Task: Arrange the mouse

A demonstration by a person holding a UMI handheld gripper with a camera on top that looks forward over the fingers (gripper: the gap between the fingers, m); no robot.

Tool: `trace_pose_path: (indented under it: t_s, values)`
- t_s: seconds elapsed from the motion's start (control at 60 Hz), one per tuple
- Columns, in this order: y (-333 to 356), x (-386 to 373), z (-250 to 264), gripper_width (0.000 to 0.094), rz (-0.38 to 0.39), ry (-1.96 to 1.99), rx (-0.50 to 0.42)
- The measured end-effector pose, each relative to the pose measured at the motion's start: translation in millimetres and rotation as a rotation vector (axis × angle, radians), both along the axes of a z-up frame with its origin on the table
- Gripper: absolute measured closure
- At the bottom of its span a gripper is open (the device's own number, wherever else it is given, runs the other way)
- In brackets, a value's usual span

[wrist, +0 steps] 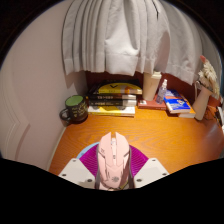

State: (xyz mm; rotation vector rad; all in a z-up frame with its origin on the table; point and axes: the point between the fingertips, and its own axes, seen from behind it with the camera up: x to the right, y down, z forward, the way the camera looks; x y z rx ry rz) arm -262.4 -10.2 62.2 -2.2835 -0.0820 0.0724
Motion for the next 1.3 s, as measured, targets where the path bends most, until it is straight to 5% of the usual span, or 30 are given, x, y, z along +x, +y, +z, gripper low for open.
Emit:
trace_pose_path:
  t_s: [0.167,0.3,0.467,0.517,0.6,1.017,1.3]
  values:
    - [-18,-14,-65,0.0550,-0.012,-0.022,-0.100]
    - [-22,-14,-79,0.0525,-0.029,-0.036,-0.092]
    - [-23,-16,-79,0.0384,-0.026,-0.013,-0.133]
    - [-26,-16,-75,0.0265,-0.025,0.001,-0.155]
    - [-26,-12,-55,0.0113,-0.034,-0.001,-0.133]
    - [-98,47,147,0.0110,-0.015,0.034,0.077]
    - [-145,90,201,0.0111,-0.021,0.034,0.167]
